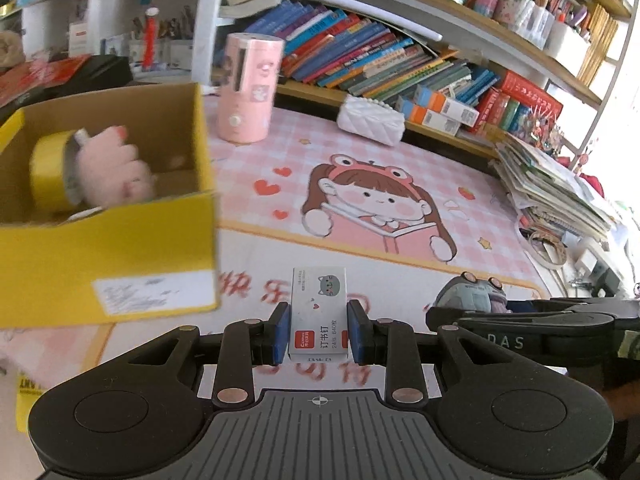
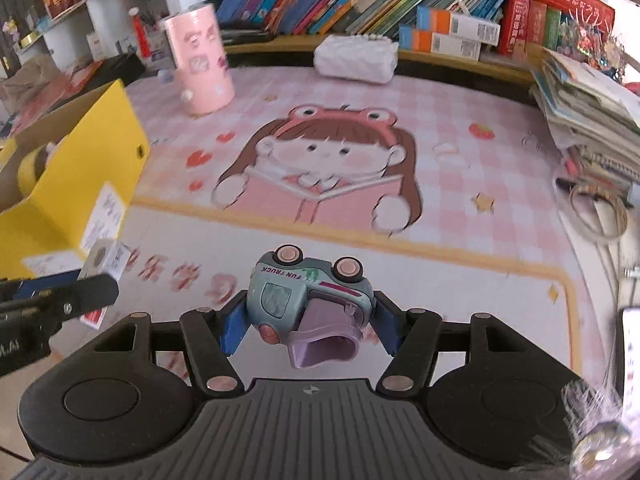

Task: Organize objects
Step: 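Lift the card box and toy truck and carry them toward the yellow box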

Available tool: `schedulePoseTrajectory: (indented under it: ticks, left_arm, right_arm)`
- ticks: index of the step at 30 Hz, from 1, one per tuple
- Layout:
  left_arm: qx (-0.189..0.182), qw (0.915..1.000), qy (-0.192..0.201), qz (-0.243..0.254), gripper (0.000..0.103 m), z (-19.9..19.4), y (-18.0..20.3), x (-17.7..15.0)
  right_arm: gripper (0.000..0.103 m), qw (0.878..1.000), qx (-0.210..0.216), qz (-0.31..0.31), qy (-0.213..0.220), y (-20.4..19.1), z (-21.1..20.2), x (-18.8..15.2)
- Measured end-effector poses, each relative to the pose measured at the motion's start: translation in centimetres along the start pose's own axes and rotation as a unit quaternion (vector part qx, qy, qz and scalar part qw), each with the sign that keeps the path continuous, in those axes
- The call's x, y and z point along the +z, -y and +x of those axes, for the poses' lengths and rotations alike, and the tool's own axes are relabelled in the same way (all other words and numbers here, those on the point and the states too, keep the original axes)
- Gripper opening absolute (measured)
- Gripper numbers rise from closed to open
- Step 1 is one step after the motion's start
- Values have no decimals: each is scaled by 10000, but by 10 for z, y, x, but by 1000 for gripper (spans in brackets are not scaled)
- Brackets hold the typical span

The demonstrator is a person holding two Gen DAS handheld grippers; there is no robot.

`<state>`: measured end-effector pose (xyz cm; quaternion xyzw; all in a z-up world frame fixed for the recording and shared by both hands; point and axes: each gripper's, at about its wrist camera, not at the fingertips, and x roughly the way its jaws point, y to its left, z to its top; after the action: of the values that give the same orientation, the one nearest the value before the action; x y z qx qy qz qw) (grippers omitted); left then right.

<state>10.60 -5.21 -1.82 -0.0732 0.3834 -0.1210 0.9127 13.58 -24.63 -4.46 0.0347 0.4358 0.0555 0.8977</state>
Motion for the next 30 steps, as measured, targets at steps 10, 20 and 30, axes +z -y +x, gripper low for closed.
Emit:
schedulePoseTrajectory:
  ticks: [10, 20, 30]
  left_arm:
    - [331, 9981, 69, -512, 28, -51, -53, -29]
    - [573, 9955, 287, -694, 28, -95, -85, -51]
    - [729, 9933, 480, -758, 28, -125, -108, -65]
  right_arm:
    - [61, 9988, 316, -364, -76, -66, -28, -33]
    - [61, 9933, 710, -905, -102, -127, -42, -60]
    - [61, 9901, 897, -1077, -25, -164, -52, -75]
